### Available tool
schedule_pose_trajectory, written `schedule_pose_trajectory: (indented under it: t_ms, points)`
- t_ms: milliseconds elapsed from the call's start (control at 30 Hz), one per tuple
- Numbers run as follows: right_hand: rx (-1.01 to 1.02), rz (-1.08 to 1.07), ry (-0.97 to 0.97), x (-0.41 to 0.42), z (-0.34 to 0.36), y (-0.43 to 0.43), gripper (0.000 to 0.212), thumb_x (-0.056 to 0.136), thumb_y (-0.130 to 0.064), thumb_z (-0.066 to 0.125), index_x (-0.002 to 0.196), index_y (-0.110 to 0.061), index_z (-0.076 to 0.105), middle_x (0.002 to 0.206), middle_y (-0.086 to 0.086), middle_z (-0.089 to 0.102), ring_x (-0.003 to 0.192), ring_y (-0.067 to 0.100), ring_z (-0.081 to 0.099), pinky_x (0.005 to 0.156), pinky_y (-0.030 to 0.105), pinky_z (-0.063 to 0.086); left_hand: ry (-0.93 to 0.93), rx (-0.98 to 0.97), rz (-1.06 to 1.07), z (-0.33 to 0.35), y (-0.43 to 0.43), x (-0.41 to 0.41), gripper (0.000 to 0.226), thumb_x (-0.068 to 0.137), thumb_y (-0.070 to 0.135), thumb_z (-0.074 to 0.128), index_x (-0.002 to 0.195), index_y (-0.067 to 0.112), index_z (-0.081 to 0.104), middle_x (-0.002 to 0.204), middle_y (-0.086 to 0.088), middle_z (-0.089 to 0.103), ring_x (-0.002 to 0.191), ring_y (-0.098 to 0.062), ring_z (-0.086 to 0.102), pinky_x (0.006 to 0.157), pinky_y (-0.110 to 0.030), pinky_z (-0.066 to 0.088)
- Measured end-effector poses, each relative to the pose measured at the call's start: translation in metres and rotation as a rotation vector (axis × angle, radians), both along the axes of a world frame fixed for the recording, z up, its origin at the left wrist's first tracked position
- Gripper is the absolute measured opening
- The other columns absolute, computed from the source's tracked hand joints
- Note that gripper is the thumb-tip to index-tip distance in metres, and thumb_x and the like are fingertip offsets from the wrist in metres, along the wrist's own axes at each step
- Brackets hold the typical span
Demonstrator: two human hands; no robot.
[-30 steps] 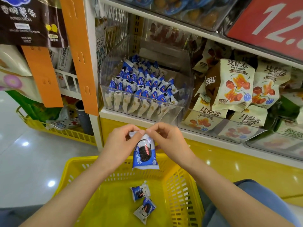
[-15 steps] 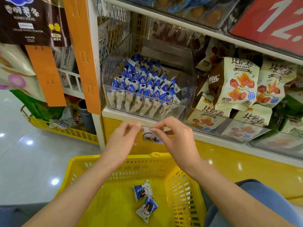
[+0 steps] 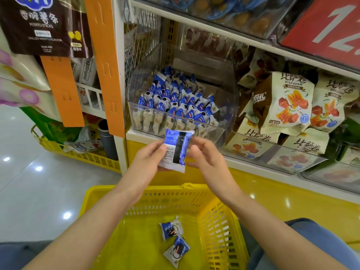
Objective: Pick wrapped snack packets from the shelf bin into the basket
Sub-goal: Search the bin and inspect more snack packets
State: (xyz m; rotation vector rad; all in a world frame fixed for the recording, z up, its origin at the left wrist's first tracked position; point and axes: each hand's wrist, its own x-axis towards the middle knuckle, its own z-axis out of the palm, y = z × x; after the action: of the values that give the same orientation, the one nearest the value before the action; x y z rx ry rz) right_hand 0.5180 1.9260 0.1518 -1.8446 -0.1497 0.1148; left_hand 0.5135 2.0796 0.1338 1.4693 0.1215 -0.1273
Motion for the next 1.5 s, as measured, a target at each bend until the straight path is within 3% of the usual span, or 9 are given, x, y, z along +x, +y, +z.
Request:
schedule_pose_trajectory:
  t_ms: [100,267,433,533,733,1067,1233,1400,1500]
  points:
    - [0.155,0.055,0.196,0.001,0.0,0.002,0.019,0.096,-0.015,0.046,0.11,-0.011,0.057,0.105,0.005,0.066,0.085,0.007,0.065,0.064,0.018,0.054,-0.13,0.233,0.02,-0.006,-0.007,-0.001,0.019,0.095,0.014,0.047,0.108,0.025,0.055,0.105,0.003,0.065,0.084,-0.002,0.06,0.072,-0.012,0.046]
    - [0.123,-0.049,0.123,0.002,-0.005,0.005,0.012,0.092,-0.014,0.053,0.102,-0.008,0.057,0.095,0.005,0.066,0.068,-0.001,0.064,0.055,0.016,0.052,-0.306,0.54,0.08,-0.013,-0.013,-0.009,0.041,0.082,0.03,0.065,0.115,0.037,0.041,0.103,0.023,0.049,0.093,0.003,0.051,0.073,-0.01,0.039]
    - [0.012,0.026,0.014,0.0,-0.012,0.006,0.015,0.09,-0.017,0.057,0.103,-0.023,0.055,0.105,-0.002,0.066,0.091,0.013,0.066,0.069,0.027,0.057,-0.301,0.501,0.044,-0.014,-0.013,-0.009,0.038,0.08,0.023,0.069,0.106,0.037,0.046,0.099,0.025,0.054,0.088,0.007,0.056,0.066,-0.008,0.048]
    - [-0.008,0.053,-0.008,0.001,-0.014,0.005,0.021,0.089,-0.018,0.058,0.107,-0.026,0.054,0.11,-0.004,0.066,0.097,0.012,0.065,0.078,0.028,0.055,-0.262,0.426,-0.009,-0.014,-0.01,-0.006,0.031,0.086,0.015,0.061,0.115,0.023,0.052,0.111,0.01,0.062,0.095,-0.003,0.061,0.078,-0.019,0.052]
    - [-0.012,0.05,-0.065,-0.002,-0.017,0.006,0.021,0.087,-0.02,0.062,0.102,-0.032,0.052,0.105,-0.007,0.066,0.085,0.008,0.067,0.066,0.024,0.056,-0.258,0.469,0.002,-0.016,-0.01,-0.005,0.031,0.092,0.006,0.048,0.12,0.016,0.052,0.114,0.001,0.062,0.099,-0.013,0.062,0.088,-0.038,0.052]
    - [-0.188,0.121,-0.09,-0.003,-0.023,0.008,0.029,0.086,-0.028,0.063,0.11,-0.033,0.047,0.101,-0.023,0.058,0.089,0.003,0.062,0.07,0.023,0.055,-0.373,0.757,0.09,-0.019,-0.003,-0.005,0.014,0.095,0.021,0.044,0.099,0.02,0.057,0.07,0.009,0.059,0.062,-0.005,0.058,0.051,-0.017,0.042]
    - [-0.137,0.139,-0.096,-0.003,-0.019,0.008,0.03,0.087,-0.026,0.062,0.111,-0.036,0.047,0.104,-0.026,0.055,0.097,-0.006,0.056,0.08,0.015,0.049,-0.239,0.535,0.107,-0.017,-0.004,0.001,0.021,0.098,0.016,0.039,0.099,0.016,0.06,0.083,-0.001,0.066,0.076,-0.017,0.065,0.069,-0.039,0.055]
    - [-0.086,0.175,-0.061,-0.001,-0.013,0.006,0.056,0.084,-0.023,0.066,0.129,-0.039,0.037,0.117,-0.02,0.051,0.101,0.006,0.059,0.087,0.025,0.051,0.182,-0.331,0.07,0.001,-0.01,0.008,0.026,0.098,0.019,0.036,0.096,0.014,0.061,0.089,-0.009,0.068,0.079,-0.019,0.065,0.061,-0.028,0.057]
    - [-0.13,0.074,-0.033,0.0,-0.014,0.005,0.077,0.076,-0.028,0.073,0.137,-0.031,0.026,0.113,-0.021,0.051,0.095,-0.004,0.057,0.079,0.013,0.049,0.114,-0.171,-0.055,-0.002,-0.013,0.001,0.024,0.092,0.03,0.048,0.107,0.017,0.061,0.101,-0.006,0.07,0.095,-0.019,0.066,0.083,-0.037,0.054]
